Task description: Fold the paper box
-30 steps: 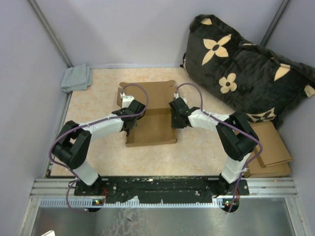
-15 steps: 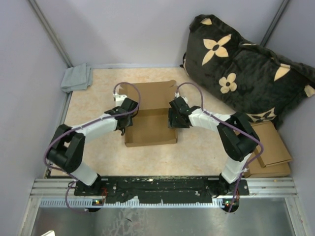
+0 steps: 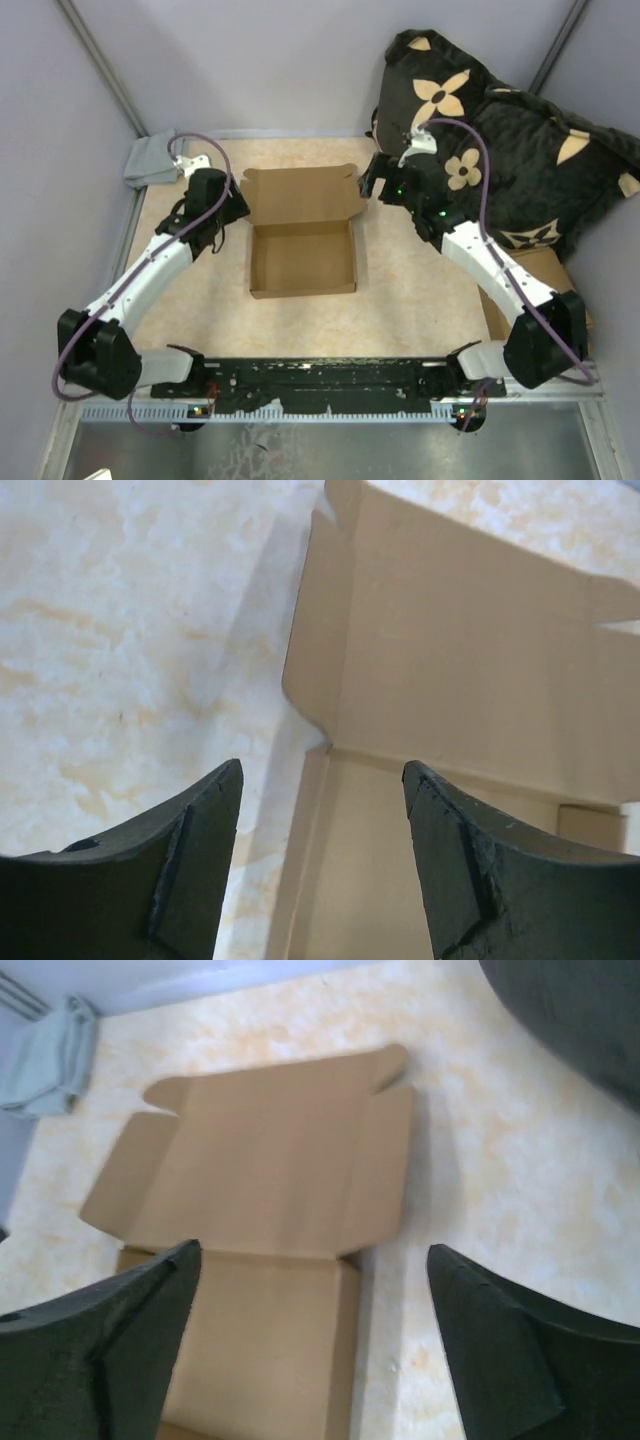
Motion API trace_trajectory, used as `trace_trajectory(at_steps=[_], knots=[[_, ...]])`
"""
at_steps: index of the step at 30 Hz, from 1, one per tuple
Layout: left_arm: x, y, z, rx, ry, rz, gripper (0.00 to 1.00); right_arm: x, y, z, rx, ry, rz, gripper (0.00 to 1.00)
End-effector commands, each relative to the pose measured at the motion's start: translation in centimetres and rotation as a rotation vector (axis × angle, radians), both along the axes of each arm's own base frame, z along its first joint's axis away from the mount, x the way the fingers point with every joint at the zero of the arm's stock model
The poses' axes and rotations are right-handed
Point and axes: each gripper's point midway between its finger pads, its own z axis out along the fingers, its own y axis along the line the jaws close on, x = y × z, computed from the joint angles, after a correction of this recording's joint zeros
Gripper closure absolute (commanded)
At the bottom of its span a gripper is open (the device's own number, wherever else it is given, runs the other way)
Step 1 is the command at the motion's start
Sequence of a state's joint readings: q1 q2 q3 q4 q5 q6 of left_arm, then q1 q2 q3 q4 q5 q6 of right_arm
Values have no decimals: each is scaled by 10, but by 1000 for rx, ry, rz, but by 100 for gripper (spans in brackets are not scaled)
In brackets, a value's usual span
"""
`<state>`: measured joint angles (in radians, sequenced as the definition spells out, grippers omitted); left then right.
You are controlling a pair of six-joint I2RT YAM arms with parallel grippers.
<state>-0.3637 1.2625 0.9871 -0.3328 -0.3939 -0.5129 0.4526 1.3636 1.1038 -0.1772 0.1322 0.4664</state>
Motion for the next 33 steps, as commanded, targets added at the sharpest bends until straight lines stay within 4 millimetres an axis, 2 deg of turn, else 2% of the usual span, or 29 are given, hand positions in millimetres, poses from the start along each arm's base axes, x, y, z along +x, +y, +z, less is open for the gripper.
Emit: trace_trajectory(at_steps=[1, 2, 4, 5, 10, 13, 16, 22, 28, 31, 33], knots=[[41, -3, 13, -94, -11, -65, 28, 33, 22, 44, 143, -129, 133, 12], [48, 3, 7, -109, 13, -52, 29, 43, 25, 34, 116, -70, 140, 19], [59, 15, -5, -122, 41, -19, 29, 59, 25, 13, 50, 49, 139, 20], [65, 20, -12, -126, 51, -11, 29, 65, 24, -8, 11, 132, 138, 17], [89, 35, -29, -73, 120, 2, 30, 94, 14, -43, 3, 273, 89, 6], [105, 43, -37, -22, 168, 2, 30, 103, 12, -57, 6, 316, 90, 5], [118, 43, -44, -27, 188, -22, 31, 108, 11, -71, -10, 357, 97, 6], [126, 37, -69, -63, 224, -49, 33, 109, 12, -103, -24, 435, 130, 8], [125, 27, -86, -98, 267, -85, 35, 108, 27, -123, 23, 476, 210, 21], [127, 23, -91, -112, 278, -99, 36, 106, 39, -130, 70, 498, 264, 30], [127, 21, -94, -120, 285, -111, 37, 105, 47, -133, 98, 509, 302, 40]])
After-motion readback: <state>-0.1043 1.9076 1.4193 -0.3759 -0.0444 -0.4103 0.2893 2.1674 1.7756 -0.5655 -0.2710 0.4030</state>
